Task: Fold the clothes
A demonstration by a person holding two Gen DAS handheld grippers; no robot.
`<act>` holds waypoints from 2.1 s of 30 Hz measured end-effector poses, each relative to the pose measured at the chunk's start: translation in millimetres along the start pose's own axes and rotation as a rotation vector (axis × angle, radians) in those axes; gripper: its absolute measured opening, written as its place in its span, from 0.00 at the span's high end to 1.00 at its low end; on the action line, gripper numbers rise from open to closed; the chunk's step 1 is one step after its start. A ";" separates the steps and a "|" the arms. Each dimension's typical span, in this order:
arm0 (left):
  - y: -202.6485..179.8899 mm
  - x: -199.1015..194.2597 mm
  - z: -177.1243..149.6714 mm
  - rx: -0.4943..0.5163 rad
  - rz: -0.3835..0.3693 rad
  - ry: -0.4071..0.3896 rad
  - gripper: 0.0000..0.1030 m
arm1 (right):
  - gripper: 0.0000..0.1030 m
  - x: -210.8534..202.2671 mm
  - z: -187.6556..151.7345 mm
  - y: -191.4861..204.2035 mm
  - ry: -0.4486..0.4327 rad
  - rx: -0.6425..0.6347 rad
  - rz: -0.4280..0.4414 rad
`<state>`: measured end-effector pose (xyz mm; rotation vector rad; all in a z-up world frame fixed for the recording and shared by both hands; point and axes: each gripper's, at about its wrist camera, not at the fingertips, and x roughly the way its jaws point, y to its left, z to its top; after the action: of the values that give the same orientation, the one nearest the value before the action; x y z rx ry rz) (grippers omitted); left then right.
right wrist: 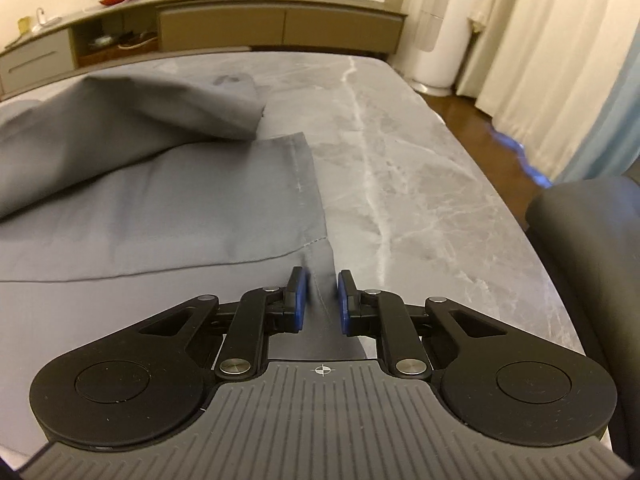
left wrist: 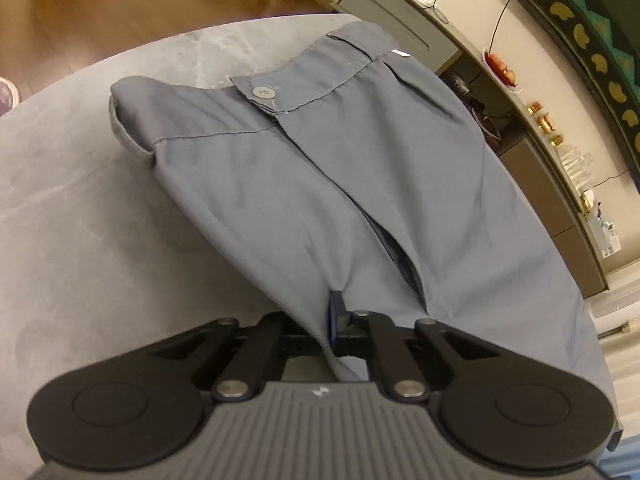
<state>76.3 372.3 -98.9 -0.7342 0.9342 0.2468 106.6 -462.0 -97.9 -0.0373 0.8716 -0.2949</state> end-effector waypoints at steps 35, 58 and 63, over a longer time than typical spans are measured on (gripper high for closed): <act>-76.0 -2.3 -10.4 -0.003 -0.233 -0.005 0.29 | 1.00 -50.3 -38.4 18.7 0.078 0.614 0.398; 5.3 23.2 62.9 -0.253 -0.158 -0.157 0.15 | 0.31 -153.5 12.1 151.9 -0.359 -0.014 0.391; -11.4 34.6 58.9 -0.211 -0.173 -0.116 0.15 | 0.13 -147.1 7.1 362.5 -0.384 -0.711 0.563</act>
<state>140.0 399.4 -99.2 -0.9795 0.7365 0.2352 109.9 -75.2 -38.4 -0.4849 0.5360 0.5455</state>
